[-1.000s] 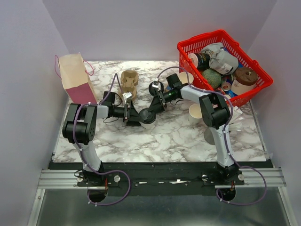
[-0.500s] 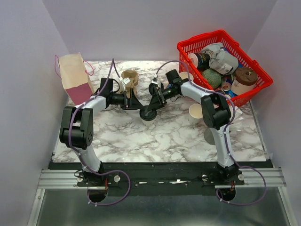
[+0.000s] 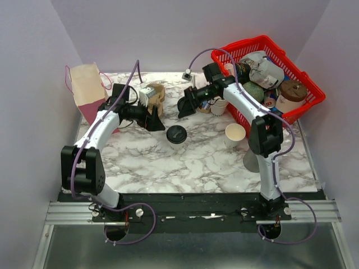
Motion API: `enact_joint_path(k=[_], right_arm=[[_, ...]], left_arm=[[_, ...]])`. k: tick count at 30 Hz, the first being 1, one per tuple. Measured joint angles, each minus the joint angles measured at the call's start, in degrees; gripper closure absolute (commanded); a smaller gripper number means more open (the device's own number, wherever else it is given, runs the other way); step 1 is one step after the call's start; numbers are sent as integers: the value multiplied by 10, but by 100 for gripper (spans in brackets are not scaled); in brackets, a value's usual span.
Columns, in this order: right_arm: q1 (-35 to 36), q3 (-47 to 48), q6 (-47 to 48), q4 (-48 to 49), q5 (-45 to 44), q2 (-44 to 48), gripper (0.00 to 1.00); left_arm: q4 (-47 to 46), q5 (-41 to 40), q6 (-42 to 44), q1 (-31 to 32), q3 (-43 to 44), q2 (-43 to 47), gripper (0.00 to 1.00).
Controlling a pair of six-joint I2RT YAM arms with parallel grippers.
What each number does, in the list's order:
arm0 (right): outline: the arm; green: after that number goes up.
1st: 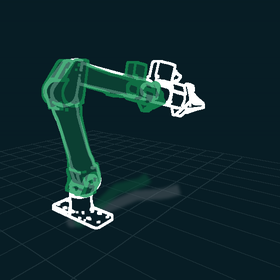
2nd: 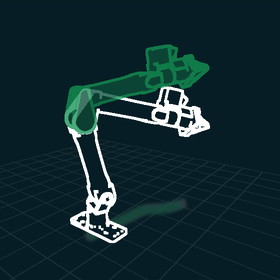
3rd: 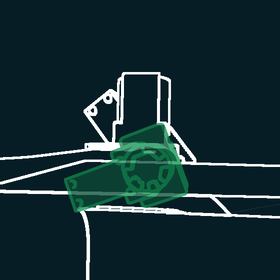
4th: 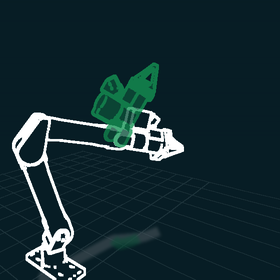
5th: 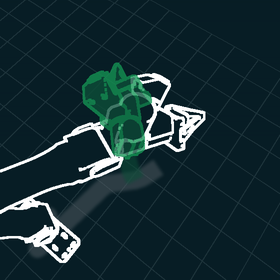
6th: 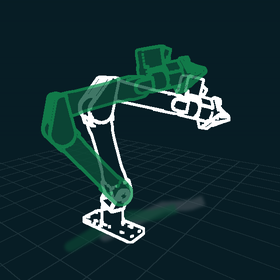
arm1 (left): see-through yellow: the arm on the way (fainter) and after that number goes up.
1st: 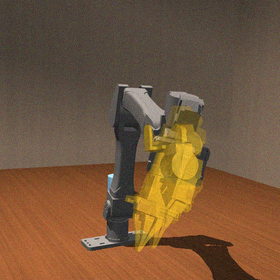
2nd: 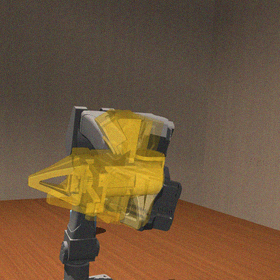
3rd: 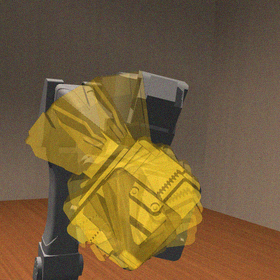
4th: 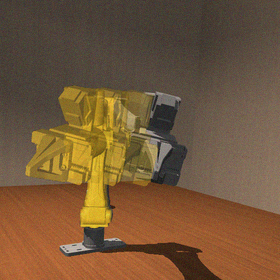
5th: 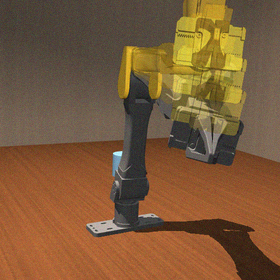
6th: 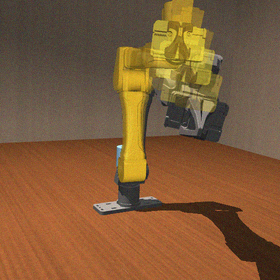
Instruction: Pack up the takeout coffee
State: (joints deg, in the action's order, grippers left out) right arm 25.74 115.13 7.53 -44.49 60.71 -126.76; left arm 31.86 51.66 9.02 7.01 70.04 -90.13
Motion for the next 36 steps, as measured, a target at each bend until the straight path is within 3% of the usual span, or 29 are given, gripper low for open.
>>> enact_joint_path(k=[8,18,36], right_arm=[[-3,8,42,-19,-99,145,0],[-3,-61,72,-15,-208,303,0],[-20,-134,102,-18,-294,350,0]], left_arm=[[15,-41,111,57,-118,38,2],[-117,-98,98,98,-153,-4,6],[-234,-114,-52,145,73,-243,10]])
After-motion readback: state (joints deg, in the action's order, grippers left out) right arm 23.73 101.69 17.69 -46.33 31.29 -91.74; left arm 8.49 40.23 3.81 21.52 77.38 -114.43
